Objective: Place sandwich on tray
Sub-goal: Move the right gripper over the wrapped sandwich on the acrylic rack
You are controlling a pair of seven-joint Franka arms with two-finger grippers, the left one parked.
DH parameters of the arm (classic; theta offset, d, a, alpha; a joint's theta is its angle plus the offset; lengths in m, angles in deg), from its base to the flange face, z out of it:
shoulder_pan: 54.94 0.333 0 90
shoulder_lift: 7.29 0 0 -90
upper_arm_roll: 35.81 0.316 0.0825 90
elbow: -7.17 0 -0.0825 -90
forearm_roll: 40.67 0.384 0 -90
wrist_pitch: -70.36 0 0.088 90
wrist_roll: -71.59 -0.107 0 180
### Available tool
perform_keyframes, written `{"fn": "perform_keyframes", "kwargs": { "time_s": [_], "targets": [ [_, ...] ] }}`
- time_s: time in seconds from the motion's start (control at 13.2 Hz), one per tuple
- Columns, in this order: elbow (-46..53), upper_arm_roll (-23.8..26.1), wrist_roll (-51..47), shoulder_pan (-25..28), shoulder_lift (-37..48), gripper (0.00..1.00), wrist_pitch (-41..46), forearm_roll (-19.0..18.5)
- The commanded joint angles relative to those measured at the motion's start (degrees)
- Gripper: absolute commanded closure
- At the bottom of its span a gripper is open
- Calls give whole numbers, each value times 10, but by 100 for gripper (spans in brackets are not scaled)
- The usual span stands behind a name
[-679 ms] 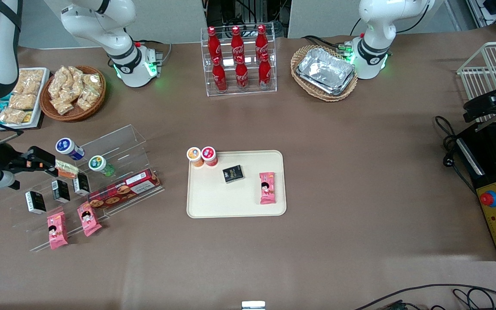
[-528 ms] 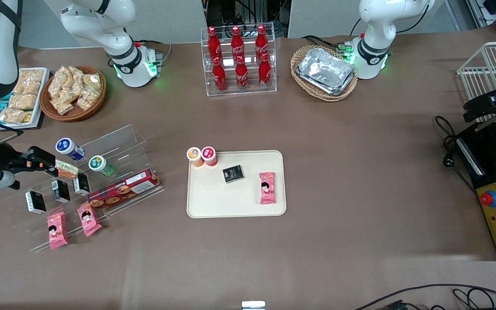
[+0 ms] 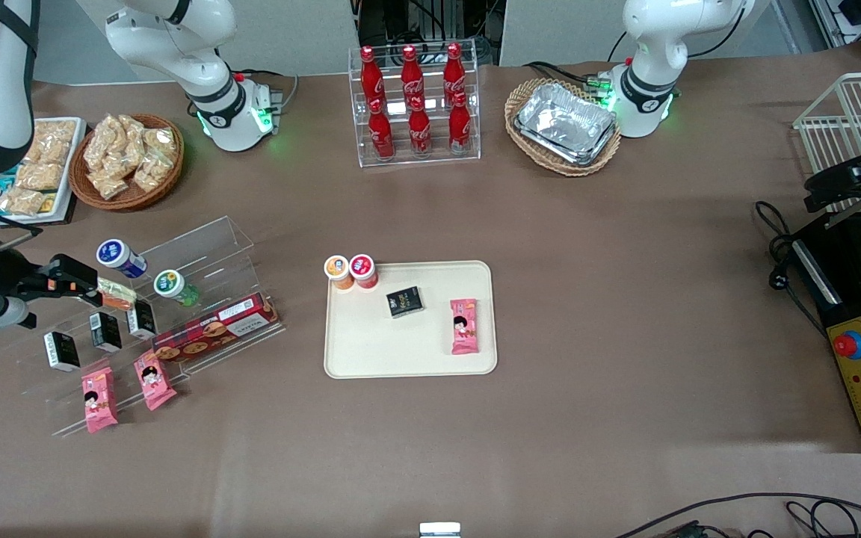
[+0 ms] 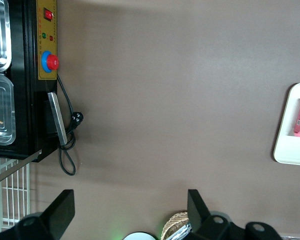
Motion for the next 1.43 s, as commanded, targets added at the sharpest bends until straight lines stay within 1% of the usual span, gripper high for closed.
{"fn": "perform_keyframes", "kwargs": {
  "time_s": [0.0, 0.45, 0.68, 0.83, 1.36],
  "targets": [
    [-9, 0, -2, -20, 7, 0, 22, 13],
    [-21, 0, -5, -19, 14, 0, 29, 10],
    [-21, -1, -4, -20, 23, 0, 69, 1],
    [-21, 0, -4, -18, 25, 0, 91, -13],
    [-21, -1, -5, -19, 27, 0, 98, -13]
  ]
}}
